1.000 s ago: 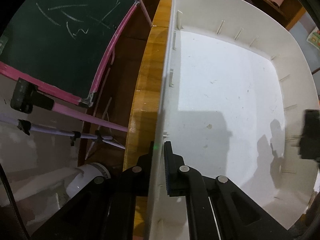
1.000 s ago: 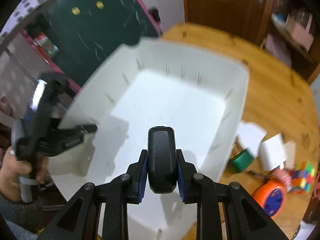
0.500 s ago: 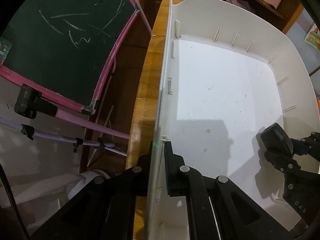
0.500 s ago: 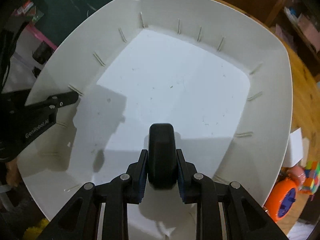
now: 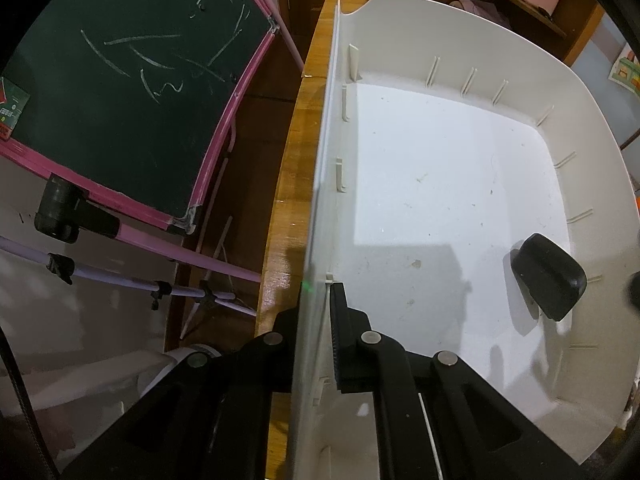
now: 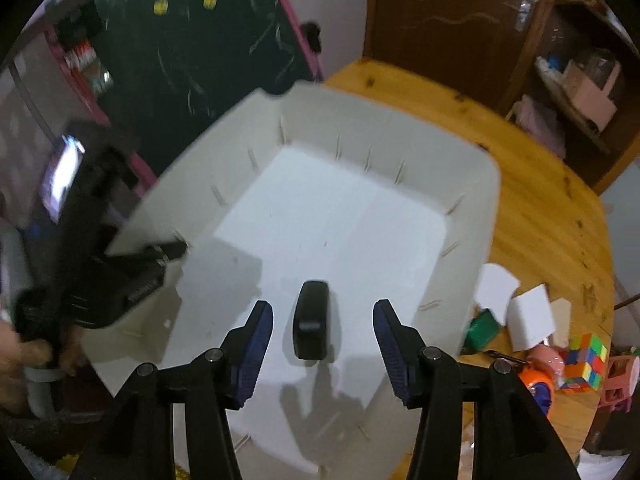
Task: Organize rigid objects
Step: 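Move the right gripper back over the table to the Rubik's cube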
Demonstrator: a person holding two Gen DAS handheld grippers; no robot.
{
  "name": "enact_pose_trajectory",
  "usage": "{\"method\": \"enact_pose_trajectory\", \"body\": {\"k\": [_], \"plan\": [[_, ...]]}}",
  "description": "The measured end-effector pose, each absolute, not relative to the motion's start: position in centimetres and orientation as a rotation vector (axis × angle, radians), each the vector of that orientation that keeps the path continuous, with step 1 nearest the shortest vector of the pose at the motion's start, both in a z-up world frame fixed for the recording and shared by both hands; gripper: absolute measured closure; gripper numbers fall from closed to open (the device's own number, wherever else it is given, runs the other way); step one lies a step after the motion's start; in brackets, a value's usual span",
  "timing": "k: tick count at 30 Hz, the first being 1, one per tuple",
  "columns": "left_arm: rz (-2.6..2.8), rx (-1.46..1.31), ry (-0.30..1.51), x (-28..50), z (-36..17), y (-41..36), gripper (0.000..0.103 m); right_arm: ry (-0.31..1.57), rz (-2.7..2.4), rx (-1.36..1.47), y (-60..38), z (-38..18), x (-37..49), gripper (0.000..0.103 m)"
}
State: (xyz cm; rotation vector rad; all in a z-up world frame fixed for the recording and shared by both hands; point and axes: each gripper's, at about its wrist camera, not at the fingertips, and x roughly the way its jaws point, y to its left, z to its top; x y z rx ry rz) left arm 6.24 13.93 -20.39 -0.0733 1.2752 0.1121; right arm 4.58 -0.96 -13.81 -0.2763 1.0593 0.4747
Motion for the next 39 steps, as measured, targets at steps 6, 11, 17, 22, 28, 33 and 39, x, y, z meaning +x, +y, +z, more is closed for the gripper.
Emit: {"method": "enact_pose_trajectory", "body": {"k": [6, 11, 17, 22, 28, 33, 39], "plan": [[0.114, -0.083, 1.272, 6.2, -20.4, 14.1, 0.095, 1.006, 0.434, -0.177, -4.1, -10.4, 5.5, 0.05], [0.116, -0.082, 1.271, 6.2, -20.4, 14.0, 0.095, 0.968, 0.374, -0.131, -7.6, -8.4, 4.6, 0.035], [0.123, -0.068, 1.27, 6.2, -20.4, 13.7, 0.094, 0.905, 0.307, -0.102, -11.6, -6.6, 3.0, 0.035], [0.125, -0.069, 1.268, 6.1, -20.4, 13.8, 0.094, 0.838, 0.229, -0.11, -14.7, -4.7, 2.4, 0.035], [0.134, -0.041, 1.261, 6.1, -20.2, 13.4, 0.093, 0.788, 0.159, -0.079, -18.5, -2.8, 2.2, 0.035], [0.135, -0.033, 1.257, 6.0, -20.0, 13.0, 0.093, 0.763, 0.092, -0.045, -21.3, -1.8, 2.5, 0.035], [0.134, -0.026, 1.254, 5.9, -19.9, 12.9, 0.093, 0.769, 0.045, -0.006, -23.5, -2.2, 3.5, 0.035]]}}
